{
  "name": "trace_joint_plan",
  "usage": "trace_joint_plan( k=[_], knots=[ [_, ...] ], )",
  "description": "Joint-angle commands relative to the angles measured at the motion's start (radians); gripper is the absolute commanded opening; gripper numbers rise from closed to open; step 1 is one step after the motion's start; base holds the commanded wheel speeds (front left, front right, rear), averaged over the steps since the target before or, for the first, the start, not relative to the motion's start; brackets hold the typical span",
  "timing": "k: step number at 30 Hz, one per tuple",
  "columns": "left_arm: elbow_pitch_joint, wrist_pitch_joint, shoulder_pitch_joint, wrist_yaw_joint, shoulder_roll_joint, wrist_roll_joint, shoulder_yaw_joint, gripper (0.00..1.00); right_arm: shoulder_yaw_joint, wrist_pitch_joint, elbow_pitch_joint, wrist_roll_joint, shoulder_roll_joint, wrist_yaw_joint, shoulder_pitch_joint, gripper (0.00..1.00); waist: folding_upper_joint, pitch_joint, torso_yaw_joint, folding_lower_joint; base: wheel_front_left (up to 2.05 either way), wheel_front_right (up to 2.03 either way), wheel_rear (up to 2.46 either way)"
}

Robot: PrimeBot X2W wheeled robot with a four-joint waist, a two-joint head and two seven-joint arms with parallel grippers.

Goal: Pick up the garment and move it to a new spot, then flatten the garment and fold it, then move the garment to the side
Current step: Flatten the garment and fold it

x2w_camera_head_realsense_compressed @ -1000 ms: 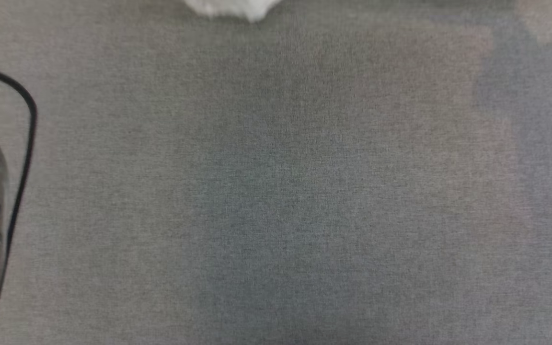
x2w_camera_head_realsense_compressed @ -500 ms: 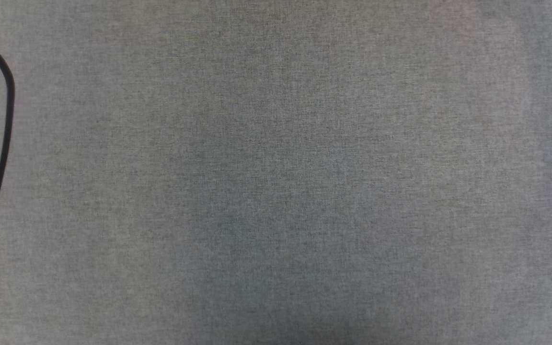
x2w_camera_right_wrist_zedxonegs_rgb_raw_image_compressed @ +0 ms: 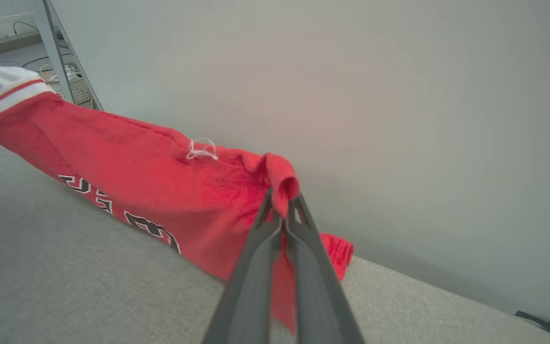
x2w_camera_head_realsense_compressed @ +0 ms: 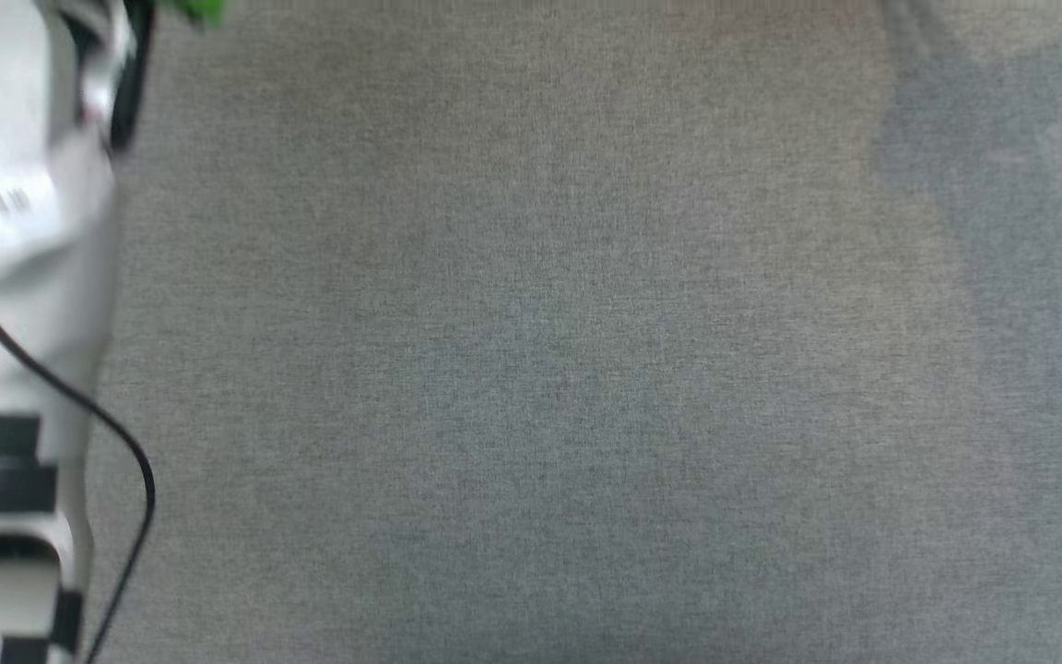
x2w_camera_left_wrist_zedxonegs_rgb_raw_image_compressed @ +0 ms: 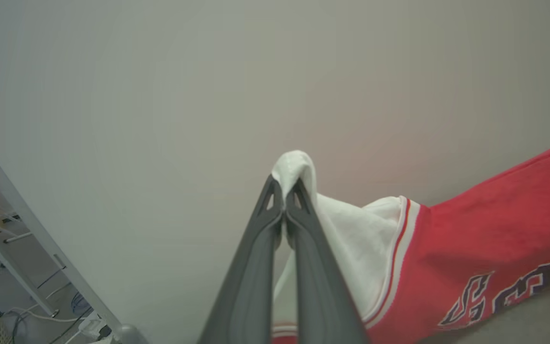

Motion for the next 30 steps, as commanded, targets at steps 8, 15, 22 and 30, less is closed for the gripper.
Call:
trace_joint_plan(
  k=[8,15,22,30],
  knots=[
    [-0.186,-0.007,0.491,0.067,0.013,-0.070,0.033,0.00,0.130,-0.039,-0.088,0.050,-0.054,-0.001,0.284,0.00,0.0000,-0.155,0.011,-0.0001,0.00,0.00,0.00],
    [-0.270,-0.001,0.832,0.098,0.011,-0.124,0.034,0.00,0.213,-0.046,-0.143,0.073,-0.108,-0.001,0.498,0.00,0.0000,-0.263,0.018,-0.0001,0.00,0.00,0.00],
    [-0.318,0.033,1.094,0.099,0.013,-0.191,0.024,0.00,0.255,-0.038,-0.177,0.095,-0.124,-0.001,0.665,0.00,0.0000,-0.359,0.014,-0.0001,0.00,0.00,0.00],
    [-0.368,0.077,1.298,0.082,0.017,-0.282,0.026,0.00,0.229,-0.044,-0.235,0.126,-0.171,-0.001,0.850,0.00,0.0000,-0.428,0.020,-0.0001,0.00,0.00,0.00]
  ],
)
